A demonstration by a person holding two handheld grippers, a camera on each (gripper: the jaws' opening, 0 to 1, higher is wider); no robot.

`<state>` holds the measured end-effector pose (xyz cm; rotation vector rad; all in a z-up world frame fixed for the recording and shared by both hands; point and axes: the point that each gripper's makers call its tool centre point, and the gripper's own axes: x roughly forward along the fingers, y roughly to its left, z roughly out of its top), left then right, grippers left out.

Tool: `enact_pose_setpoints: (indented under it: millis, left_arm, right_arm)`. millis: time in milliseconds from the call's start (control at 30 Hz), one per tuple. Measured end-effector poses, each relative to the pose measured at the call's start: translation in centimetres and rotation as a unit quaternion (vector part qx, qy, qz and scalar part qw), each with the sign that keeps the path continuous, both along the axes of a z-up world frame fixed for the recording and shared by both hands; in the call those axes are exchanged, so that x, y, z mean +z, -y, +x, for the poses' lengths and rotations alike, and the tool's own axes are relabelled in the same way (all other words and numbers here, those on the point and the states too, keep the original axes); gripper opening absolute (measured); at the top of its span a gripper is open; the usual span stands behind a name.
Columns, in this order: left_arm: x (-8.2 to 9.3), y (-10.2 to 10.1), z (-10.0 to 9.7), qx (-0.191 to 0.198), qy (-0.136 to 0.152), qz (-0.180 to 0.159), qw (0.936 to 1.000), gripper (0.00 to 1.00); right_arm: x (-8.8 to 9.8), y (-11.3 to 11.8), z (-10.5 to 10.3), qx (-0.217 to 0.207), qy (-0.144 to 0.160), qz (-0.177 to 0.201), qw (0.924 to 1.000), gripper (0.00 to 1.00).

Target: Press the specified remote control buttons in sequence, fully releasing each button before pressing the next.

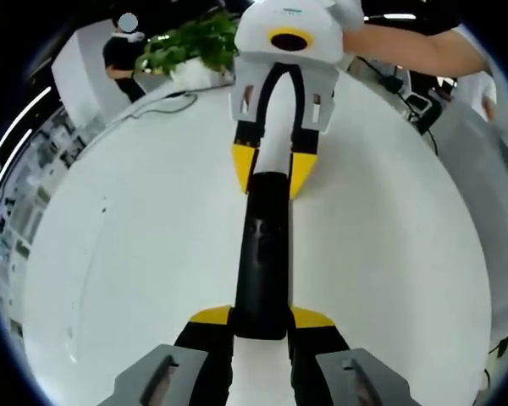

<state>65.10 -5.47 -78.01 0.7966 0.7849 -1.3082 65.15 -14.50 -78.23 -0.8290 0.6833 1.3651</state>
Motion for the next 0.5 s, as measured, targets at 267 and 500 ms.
enact_pose_setpoints:
  millis: [267,500]
  left_arm:
    - [0.11,0.48,-0.59,0.007,-0.016,-0.012,0.9998,0.23]
    - [0.17,0.64,-0.93,-0.006,-0.022,-0.010,0.9997,0.23]
  right_arm:
    - [-0.03,0.03,0.11,-0.003,-0.004,0.000,1.0000,0.21]
    - [-0.12,0.04,0.19,-0.003,-0.011,-0.001,0.9999,0.21]
